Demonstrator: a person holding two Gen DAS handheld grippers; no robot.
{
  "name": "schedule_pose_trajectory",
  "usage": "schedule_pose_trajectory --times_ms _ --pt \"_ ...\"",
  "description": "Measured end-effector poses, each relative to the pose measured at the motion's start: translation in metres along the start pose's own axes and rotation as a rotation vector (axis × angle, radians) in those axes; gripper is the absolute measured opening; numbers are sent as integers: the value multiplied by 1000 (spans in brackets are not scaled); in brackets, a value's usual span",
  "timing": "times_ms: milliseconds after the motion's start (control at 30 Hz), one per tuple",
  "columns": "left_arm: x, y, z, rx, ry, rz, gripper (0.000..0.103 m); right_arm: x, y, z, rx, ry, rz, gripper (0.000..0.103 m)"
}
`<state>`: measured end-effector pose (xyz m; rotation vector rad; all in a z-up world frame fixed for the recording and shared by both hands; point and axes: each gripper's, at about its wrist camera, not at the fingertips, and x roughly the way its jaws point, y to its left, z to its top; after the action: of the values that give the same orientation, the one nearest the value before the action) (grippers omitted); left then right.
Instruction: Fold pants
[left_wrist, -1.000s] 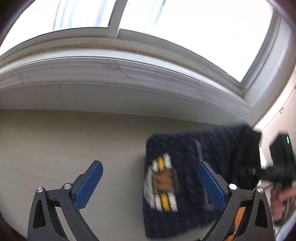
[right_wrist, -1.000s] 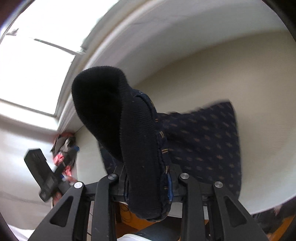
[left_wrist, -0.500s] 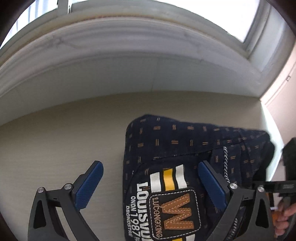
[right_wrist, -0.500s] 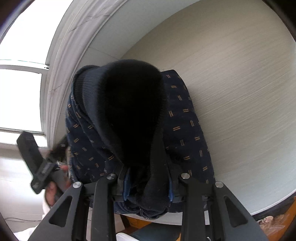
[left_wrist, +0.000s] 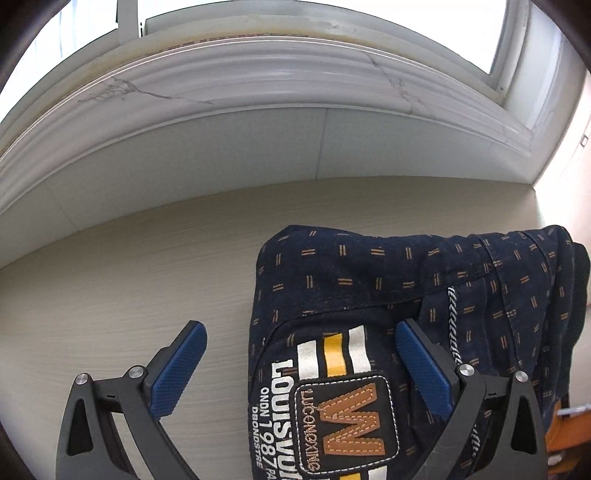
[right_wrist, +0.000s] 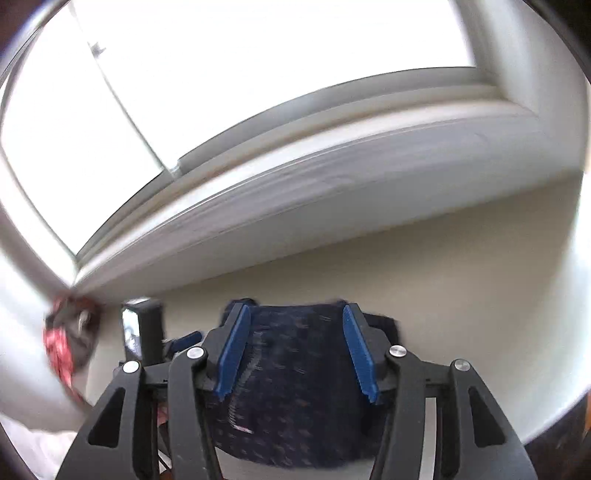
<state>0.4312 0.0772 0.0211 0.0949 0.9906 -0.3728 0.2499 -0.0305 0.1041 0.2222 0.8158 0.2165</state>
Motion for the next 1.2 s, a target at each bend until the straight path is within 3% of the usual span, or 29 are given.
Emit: schedule_pose_trajectory --times_ms 33,67,133,233,300,467,633,767,933,1033,1100,1200 --pt "-3 4 -5 0 -3 0 103 17 9 0 -23 43 15 17" --pt "-4 4 -6 2 -6 -1 103 31 12 0 -30 71 20 7" --pt "-5 5 -8 3 -12 -3 103 66 1 -5 -15 144 -7 6" --pt "-4 11 -16 -17 -6 -37 103 90 -25 -25 47 185 -62 0" --pt "-4 16 -24 -43 -4 -69 103 98 -47 -39 118 181 -3 0" --pt "1 17 -35 -79 3 -74 103 116 -59 -45 135 185 53 0" --pt "-10 21 -29 -97 36 -84 103 118 -54 -41 76 185 18 0" --pt "-32 24 -44 -81 33 -79 103 101 -45 -34 55 143 27 0" --pt "-36 30 -62 -102 39 -61 103 64 -5 -52 -104 78 -32 0" --pt "-32 25 -64 -70 35 -35 103 60 -1 -79 -145 92 -68 0" --pt "-28 21 -65 -49 34 -23 103 65 -10 -96 -138 113 -138 0" --pt "-21 18 -70 -32 34 -53 103 73 -50 -118 8 116 -93 0"
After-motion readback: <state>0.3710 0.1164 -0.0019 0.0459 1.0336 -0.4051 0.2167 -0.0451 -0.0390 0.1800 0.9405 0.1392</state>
